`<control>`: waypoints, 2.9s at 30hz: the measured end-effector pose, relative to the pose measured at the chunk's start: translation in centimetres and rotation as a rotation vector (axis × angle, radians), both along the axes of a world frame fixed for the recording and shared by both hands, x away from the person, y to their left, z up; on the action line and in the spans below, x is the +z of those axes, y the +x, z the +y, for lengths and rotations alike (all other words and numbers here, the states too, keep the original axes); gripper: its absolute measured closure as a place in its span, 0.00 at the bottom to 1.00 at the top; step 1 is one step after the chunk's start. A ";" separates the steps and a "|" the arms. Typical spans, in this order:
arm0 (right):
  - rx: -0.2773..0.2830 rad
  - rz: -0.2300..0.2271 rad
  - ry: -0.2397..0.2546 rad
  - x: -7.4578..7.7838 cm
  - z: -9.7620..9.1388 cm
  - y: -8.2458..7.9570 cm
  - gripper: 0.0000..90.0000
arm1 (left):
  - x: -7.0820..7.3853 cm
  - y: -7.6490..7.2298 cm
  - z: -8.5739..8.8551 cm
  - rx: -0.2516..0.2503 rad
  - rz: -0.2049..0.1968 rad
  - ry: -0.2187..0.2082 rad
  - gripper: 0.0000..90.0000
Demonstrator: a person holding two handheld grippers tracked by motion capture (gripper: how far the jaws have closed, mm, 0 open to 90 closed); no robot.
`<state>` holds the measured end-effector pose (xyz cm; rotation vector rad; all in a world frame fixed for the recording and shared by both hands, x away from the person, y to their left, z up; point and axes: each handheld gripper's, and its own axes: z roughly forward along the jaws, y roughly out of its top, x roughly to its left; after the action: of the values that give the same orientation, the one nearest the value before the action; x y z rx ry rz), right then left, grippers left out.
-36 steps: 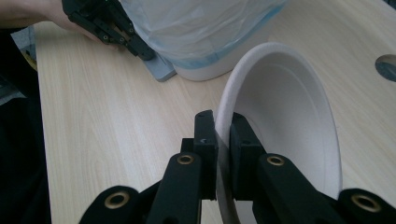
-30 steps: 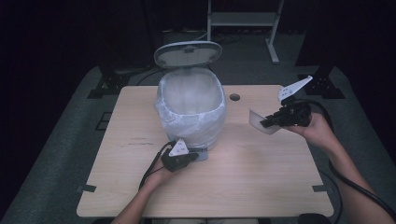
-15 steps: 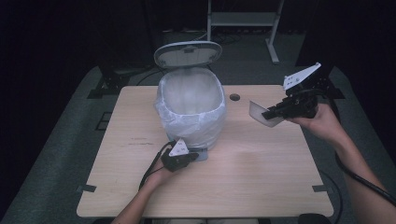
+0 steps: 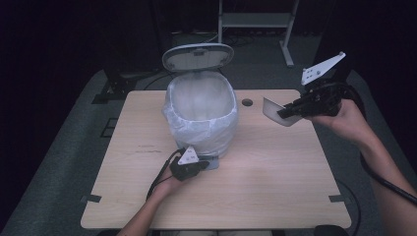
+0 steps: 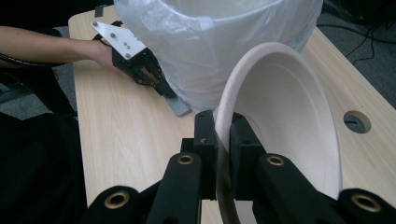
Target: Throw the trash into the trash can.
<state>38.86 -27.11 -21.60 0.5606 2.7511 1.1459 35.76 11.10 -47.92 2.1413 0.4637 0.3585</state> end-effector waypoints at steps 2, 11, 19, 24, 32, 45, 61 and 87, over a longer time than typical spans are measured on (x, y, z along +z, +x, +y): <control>0.001 -0.001 -0.001 0.2 0.1 -0.1 0.92 | 0.0 0.0 0.0 0.000 -0.001 -0.001 1.00; 0.014 -0.031 -0.018 2.2 0.8 -0.5 0.92 | 0.0 0.0 0.0 -0.001 -0.003 0.001 1.00; 0.018 -0.049 -0.017 3.5 1.1 -0.9 0.92 | 0.0 0.0 0.0 -0.001 -0.003 0.000 1.00; 0.026 -0.053 -0.020 3.8 1.5 -0.9 0.92 | 0.0 0.0 0.0 0.000 -0.003 0.000 1.00; 0.039 -0.068 -0.029 4.9 2.2 -1.1 0.92 | 0.0 0.0 0.0 0.000 -0.002 0.000 1.00; 0.067 -0.097 -0.048 6.7 3.8 -1.5 0.92 | 0.0 0.0 0.0 0.003 0.001 -0.003 1.00; 0.111 -0.114 -0.054 8.0 6.3 -1.6 0.92 | 0.0 0.0 0.0 0.003 0.002 -0.004 1.00; 0.180 -0.122 -0.009 8.9 9.7 -1.1 0.92 | 0.0 0.0 0.0 0.006 0.014 -0.011 1.00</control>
<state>37.73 -17.41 -12.73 0.2360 2.7439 1.1609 35.73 11.08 -47.96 2.1333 0.4792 0.3441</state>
